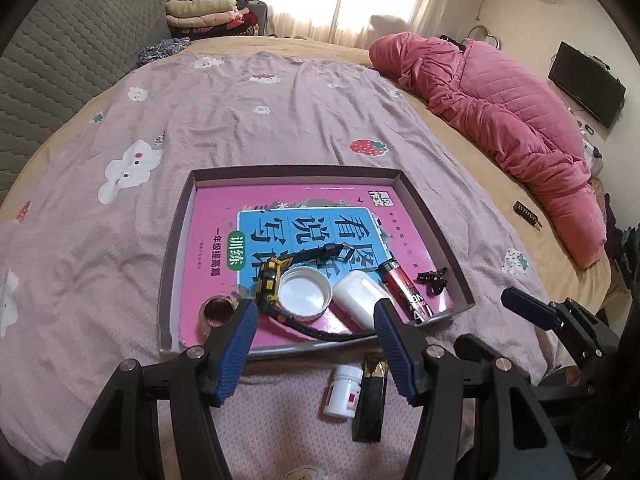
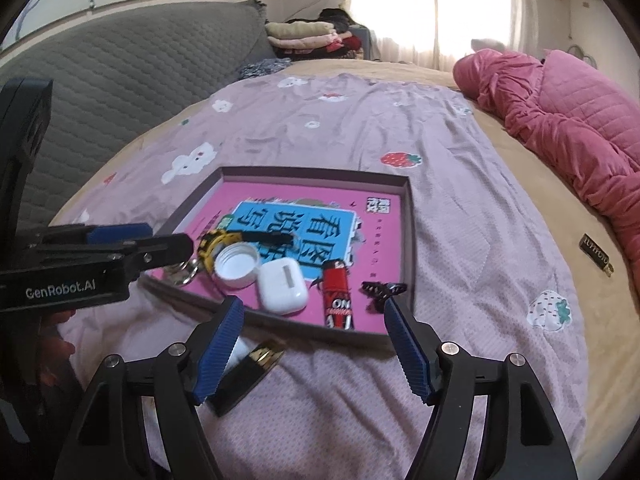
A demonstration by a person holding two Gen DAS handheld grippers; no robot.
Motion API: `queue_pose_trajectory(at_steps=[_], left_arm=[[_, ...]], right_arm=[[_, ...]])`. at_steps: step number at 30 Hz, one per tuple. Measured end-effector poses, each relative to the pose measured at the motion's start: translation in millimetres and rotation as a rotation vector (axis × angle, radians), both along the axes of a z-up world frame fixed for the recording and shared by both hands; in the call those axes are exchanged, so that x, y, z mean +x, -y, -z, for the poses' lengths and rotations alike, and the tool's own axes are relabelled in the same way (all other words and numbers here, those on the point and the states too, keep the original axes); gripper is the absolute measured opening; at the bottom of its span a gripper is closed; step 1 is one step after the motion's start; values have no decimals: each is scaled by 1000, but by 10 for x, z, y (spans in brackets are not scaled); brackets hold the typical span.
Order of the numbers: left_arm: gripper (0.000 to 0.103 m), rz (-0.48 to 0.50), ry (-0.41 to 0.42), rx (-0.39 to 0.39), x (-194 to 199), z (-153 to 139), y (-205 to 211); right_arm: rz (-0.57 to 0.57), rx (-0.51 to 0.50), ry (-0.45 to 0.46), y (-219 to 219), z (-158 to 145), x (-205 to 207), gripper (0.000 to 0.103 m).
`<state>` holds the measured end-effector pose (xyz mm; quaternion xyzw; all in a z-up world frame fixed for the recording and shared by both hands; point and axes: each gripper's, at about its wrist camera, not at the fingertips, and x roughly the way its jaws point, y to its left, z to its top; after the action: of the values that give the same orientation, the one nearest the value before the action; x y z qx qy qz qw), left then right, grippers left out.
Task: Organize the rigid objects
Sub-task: 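Withdraw both tools from the tray toward the pill bottle and lighter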
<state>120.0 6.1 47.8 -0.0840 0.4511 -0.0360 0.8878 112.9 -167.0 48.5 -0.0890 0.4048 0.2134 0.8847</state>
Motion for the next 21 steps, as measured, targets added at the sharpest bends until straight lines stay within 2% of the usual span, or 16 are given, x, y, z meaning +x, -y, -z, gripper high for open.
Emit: queue_pose_trajectory(at_steps=[21], left_arm=[[60, 17, -41, 11, -349, 158, -66]], right_arm=[[-90, -33, -59, -236, 252, -437, 74]])
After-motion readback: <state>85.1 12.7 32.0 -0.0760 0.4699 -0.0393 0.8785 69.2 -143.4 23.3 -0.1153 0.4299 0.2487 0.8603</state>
